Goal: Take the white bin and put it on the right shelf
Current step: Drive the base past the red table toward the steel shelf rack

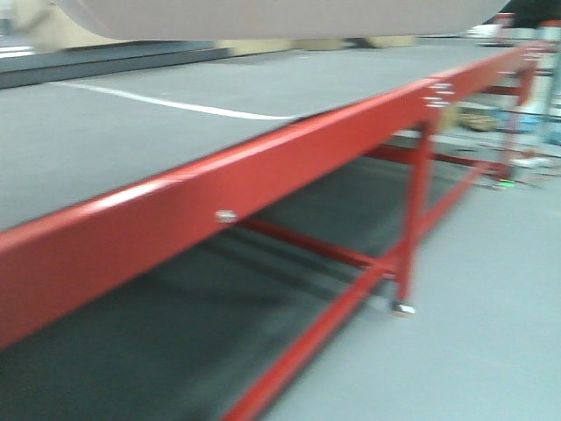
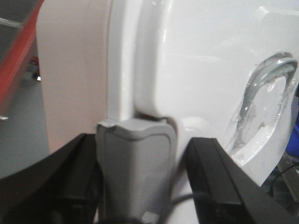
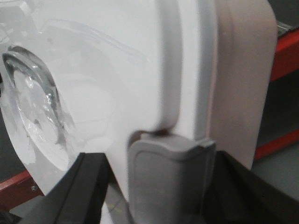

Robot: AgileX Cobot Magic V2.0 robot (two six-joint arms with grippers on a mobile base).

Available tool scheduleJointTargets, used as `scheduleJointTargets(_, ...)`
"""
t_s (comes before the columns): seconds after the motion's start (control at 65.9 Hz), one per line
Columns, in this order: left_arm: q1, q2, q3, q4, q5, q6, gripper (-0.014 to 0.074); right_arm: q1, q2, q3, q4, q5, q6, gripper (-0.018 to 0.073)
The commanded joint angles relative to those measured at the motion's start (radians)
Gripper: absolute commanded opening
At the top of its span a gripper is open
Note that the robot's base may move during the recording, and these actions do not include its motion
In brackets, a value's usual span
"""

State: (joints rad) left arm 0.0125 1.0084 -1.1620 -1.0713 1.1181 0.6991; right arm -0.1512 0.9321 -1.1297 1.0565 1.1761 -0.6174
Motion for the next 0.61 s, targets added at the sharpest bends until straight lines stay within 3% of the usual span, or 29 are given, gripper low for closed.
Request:
scheduleJointTargets(0.0, -0.021, -0.020, -0.036, -0.160, 0.015, 0.017, 0.0248, 0.016, -0.016, -0.041, 0.217, 0.106, -0.012, 0.0464)
scheduleJointTargets(0.592, -0.021, -0.020, -0.036, -0.160, 0.015, 0.017, 0.0248, 0.016, -0.016, -0.041, 0.217, 0.106, -0.012, 0.0464)
